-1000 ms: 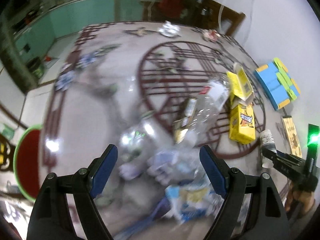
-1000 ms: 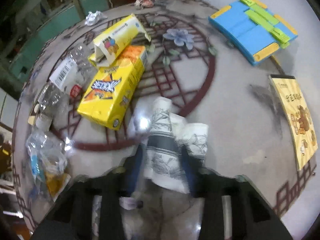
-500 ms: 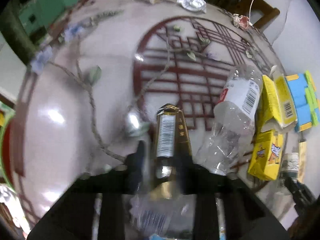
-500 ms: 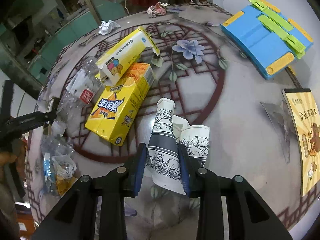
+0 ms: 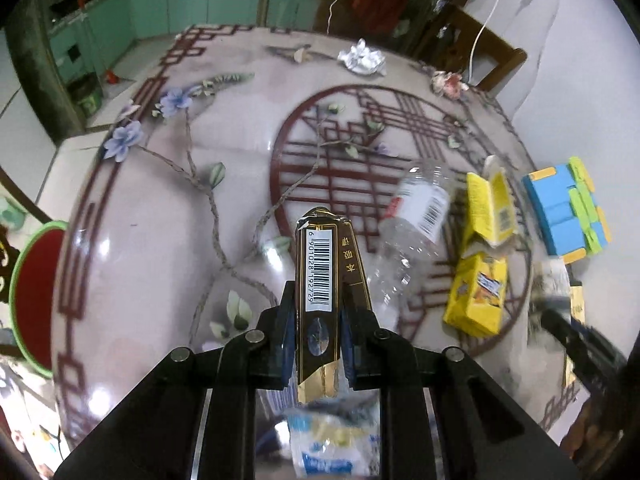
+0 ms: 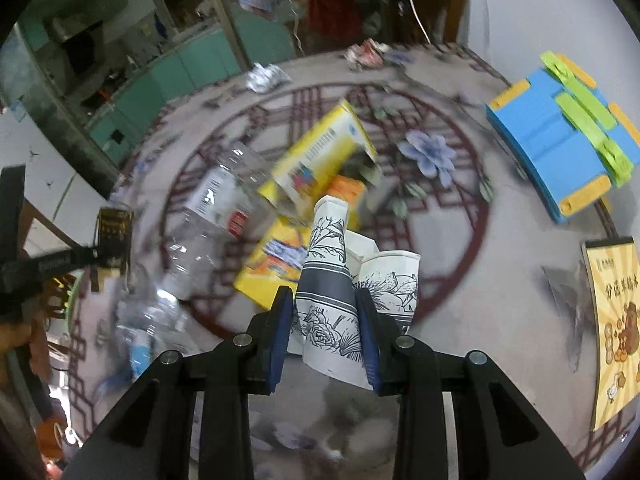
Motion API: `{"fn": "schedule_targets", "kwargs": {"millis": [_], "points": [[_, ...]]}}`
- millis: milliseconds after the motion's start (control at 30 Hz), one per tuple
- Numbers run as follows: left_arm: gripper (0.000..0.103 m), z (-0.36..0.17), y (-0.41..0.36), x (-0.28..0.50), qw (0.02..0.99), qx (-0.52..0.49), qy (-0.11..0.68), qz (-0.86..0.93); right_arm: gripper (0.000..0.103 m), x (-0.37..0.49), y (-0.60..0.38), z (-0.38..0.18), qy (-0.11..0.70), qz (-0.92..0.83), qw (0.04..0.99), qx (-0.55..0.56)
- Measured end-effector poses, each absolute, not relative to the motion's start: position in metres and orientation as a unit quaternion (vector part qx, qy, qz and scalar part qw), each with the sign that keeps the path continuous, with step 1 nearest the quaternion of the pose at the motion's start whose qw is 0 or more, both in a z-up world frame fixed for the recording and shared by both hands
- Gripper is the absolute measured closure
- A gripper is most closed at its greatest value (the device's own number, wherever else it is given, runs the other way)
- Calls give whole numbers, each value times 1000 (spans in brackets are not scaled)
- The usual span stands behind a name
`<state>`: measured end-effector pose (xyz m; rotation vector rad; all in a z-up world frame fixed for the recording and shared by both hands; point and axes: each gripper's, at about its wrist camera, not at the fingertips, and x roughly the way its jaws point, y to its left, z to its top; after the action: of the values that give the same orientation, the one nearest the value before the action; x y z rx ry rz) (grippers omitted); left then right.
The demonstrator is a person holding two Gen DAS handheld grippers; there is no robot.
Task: Collect trash
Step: 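Carry the cup and wrapper over the bucket and open both grippers to drop them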
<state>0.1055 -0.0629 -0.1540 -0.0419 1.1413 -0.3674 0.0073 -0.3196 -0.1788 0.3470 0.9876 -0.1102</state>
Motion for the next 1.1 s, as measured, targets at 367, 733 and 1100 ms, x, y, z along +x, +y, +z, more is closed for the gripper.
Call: {"fn": "schedule_targets", "kwargs": {"millis": [367, 733, 1100], "points": [[85, -119, -44, 76, 852, -4, 498, -162, 74, 21, -280, -148, 447, -14, 881, 151], [85, -108, 3, 73, 867, -18, 477, -143, 74, 34, -222, -138, 452, 23, 884, 118], [85, -110, 63, 79, 871, -34, 474, -127, 74, 49, -160, -131, 457, 41, 883, 101]]}}
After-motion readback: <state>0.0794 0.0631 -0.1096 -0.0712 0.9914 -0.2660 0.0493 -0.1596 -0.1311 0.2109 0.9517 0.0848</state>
